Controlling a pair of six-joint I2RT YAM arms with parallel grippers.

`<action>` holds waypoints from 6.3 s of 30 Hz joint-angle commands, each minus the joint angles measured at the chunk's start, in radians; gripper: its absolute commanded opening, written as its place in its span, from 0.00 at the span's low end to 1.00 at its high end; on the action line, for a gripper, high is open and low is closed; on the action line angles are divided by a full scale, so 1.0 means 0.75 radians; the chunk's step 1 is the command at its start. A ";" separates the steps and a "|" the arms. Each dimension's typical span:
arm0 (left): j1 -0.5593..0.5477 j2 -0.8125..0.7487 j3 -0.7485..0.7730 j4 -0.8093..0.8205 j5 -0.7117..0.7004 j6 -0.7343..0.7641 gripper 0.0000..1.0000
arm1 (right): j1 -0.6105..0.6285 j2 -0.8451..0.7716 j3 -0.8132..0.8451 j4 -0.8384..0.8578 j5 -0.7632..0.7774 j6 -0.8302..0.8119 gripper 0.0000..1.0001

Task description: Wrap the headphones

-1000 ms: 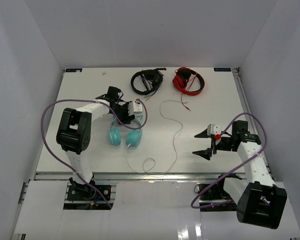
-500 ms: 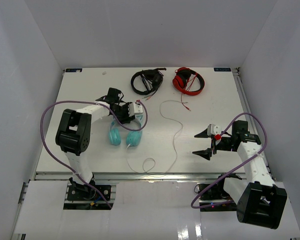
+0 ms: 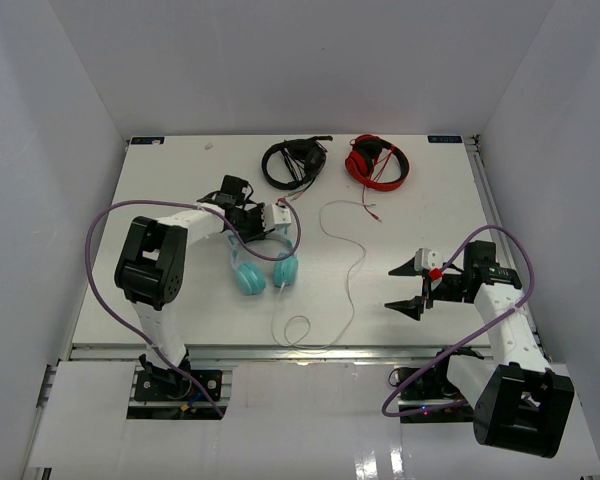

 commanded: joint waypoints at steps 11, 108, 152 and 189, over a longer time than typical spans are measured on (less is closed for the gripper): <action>-0.016 -0.135 0.042 0.038 -0.468 -0.857 0.00 | -0.002 -0.012 0.046 0.011 -0.021 0.097 0.77; 0.168 -1.251 -0.010 -0.219 -0.581 -2.981 0.00 | 1.194 0.744 0.435 1.603 0.832 1.735 0.08; -0.215 -0.837 -0.273 0.223 -0.239 -1.711 0.00 | 0.978 0.429 1.307 0.342 1.024 0.805 0.08; -0.280 -1.225 -0.449 0.272 -0.018 -1.756 0.00 | 0.452 0.619 0.979 0.901 1.124 1.521 0.08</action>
